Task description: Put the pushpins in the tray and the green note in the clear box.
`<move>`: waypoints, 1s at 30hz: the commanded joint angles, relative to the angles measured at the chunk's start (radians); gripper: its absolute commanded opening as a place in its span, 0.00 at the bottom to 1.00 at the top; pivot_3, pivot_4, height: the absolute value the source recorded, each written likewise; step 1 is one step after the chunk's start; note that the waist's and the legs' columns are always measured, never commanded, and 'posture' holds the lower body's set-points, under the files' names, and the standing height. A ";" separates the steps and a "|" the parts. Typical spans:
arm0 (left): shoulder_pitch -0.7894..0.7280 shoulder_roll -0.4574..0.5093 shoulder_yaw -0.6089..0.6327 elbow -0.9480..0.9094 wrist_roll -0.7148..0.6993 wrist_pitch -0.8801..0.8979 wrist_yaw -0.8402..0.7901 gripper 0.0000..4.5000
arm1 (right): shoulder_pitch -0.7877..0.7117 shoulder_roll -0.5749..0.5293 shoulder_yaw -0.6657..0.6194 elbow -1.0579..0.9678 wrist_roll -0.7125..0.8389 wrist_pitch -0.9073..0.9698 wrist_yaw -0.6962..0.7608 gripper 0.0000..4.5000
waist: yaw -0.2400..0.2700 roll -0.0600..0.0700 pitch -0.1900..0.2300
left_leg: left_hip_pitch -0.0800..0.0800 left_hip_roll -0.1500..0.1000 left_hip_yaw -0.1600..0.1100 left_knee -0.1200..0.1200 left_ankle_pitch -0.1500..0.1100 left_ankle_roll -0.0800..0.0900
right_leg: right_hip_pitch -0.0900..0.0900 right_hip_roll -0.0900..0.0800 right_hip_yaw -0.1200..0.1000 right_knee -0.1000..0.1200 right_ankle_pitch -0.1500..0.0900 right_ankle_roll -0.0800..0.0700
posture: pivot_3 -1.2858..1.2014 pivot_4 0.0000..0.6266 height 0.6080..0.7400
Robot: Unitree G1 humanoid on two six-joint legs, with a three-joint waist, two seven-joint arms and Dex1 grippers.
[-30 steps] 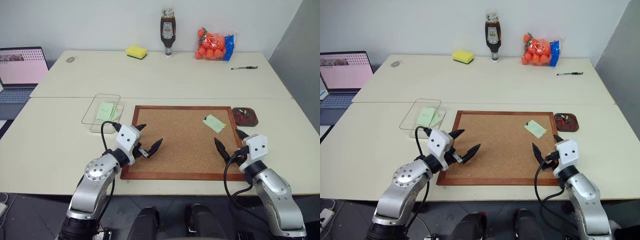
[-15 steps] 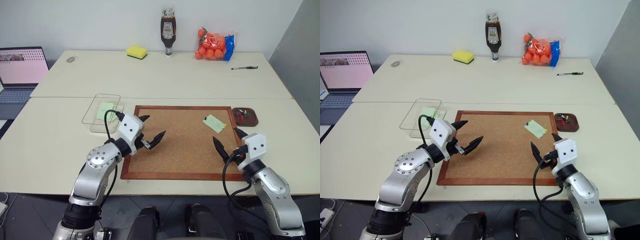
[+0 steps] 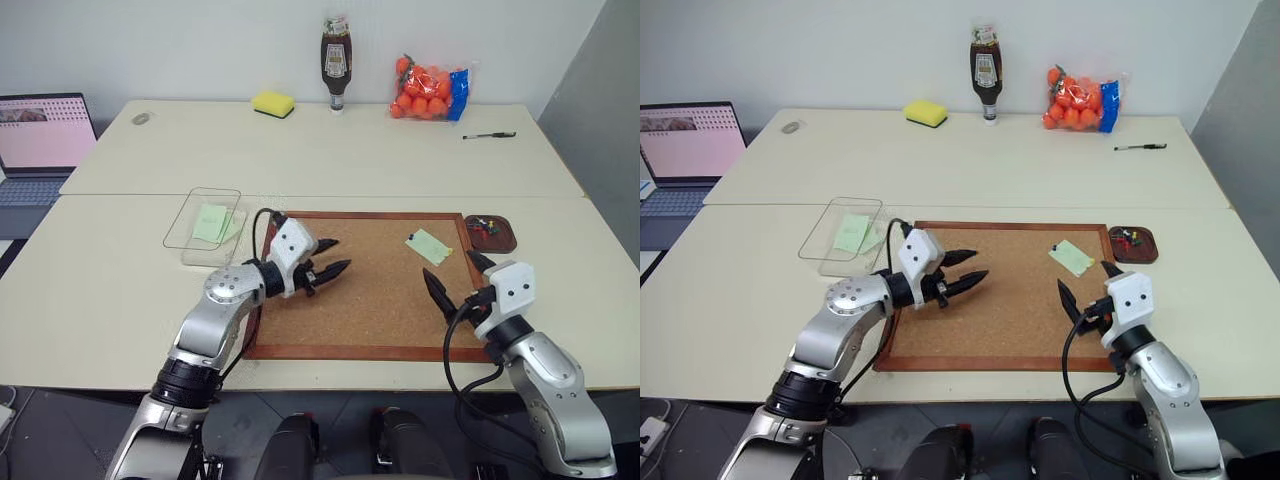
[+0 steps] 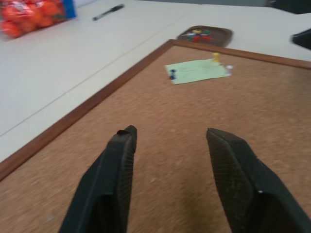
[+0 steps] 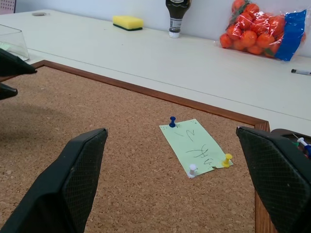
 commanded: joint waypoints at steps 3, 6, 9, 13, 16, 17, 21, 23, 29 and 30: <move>-0.038 -0.015 -0.033 0.019 -0.004 -0.053 -0.075 0.22 | -0.007 -0.008 -0.020 -0.058 0.016 0.017 -0.009 1.00 | 0.000 0.000 0.000 | 0.000 0.000 0.000 0.000 0.000 0.000 | 0.000 0.000 0.000 0.000 0.000 0.000 | 0.52 0.24 1.00; -0.053 -0.027 -0.054 0.050 0.010 -0.068 -0.090 0.07 | -0.012 -0.014 -0.021 -0.067 0.029 0.040 -0.002 1.00 | 0.000 0.000 0.000 | 0.000 0.000 0.000 0.000 0.000 0.000 | 0.000 0.000 0.000 0.000 0.000 0.000 | 0.52 0.24 1.00; -0.073 -0.047 -0.072 0.100 0.032 -0.095 -0.090 0.02 | -0.021 -0.026 -0.018 -0.072 0.045 0.066 0.016 1.00 | 0.000 0.000 0.000 | 0.000 0.000 0.000 0.000 0.000 0.000 | 0.000 0.000 0.000 0.000 0.000 0.000 | 0.52 0.24 1.00; -0.089 -0.068 -0.091 0.172 0.056 -0.122 -0.096 0.02 | -0.045 -0.059 -0.002 -0.075 0.080 0.129 0.053 1.00 | 0.000 0.000 0.000 | 0.000 0.000 0.000 0.000 0.000 0.000 | 0.000 0.000 0.000 0.000 0.000 0.000 | 0.52 0.24 1.00; -0.090 -0.077 -0.099 0.216 0.069 -0.144 -0.106 0.02 | -0.081 -0.073 0.002 -0.059 0.089 0.178 0.053 1.00 | -0.001 0.000 0.000 | 0.000 0.000 0.000 0.000 0.000 0.000 | 0.000 0.001 0.000 0.000 0.000 0.000 | 0.52 0.24 1.00; -0.090 -0.078 -0.103 0.228 0.075 -0.144 -0.109 0.02 | -0.096 -0.074 0.000 -0.052 0.095 0.197 0.048 1.00 | -0.001 0.000 0.000 | 0.000 0.000 0.000 0.000 0.000 0.000 | 0.000 0.001 0.000 0.000 0.000 0.000 | 0.52 0.24 1.00; -0.091 -0.082 -0.114 0.277 0.103 -0.163 -0.111 0.02 | -0.210 -0.067 -0.008 0.025 0.110 0.287 0.026 1.00 | -0.002 0.000 0.000 | 0.000 0.000 0.000 0.001 0.000 0.000 | 0.000 0.002 0.000 0.001 0.000 0.000 | 0.52 0.24 1.00; -0.092 -0.082 -0.117 0.290 0.113 -0.172 -0.113 0.02 | -0.260 -0.065 -0.006 0.062 0.106 0.308 0.017 1.00 | -0.002 0.000 0.000 | 0.000 0.000 0.000 0.001 0.000 0.000 | 0.000 0.002 0.000 0.001 0.001 0.001 | 0.52 0.24 1.00; -0.080 -0.086 -0.127 0.276 0.107 -0.153 -0.139 0.02 | -0.507 -0.041 0.025 0.359 0.050 0.310 -0.006 1.00 | -0.003 0.000 0.000 | 0.001 0.000 0.001 0.001 0.000 0.000 | 0.000 0.005 0.001 0.001 0.001 0.001 | 0.52 0.24 1.00; -0.078 -0.087 -0.127 0.273 0.108 -0.152 -0.140 0.02 | -0.530 -0.040 0.032 0.400 0.040 0.295 -0.002 1.00 | -0.002 0.000 0.000 | 0.001 0.001 0.001 0.001 0.000 0.000 | 0.000 0.006 0.001 0.001 0.001 0.001 | 0.52 0.24 1.00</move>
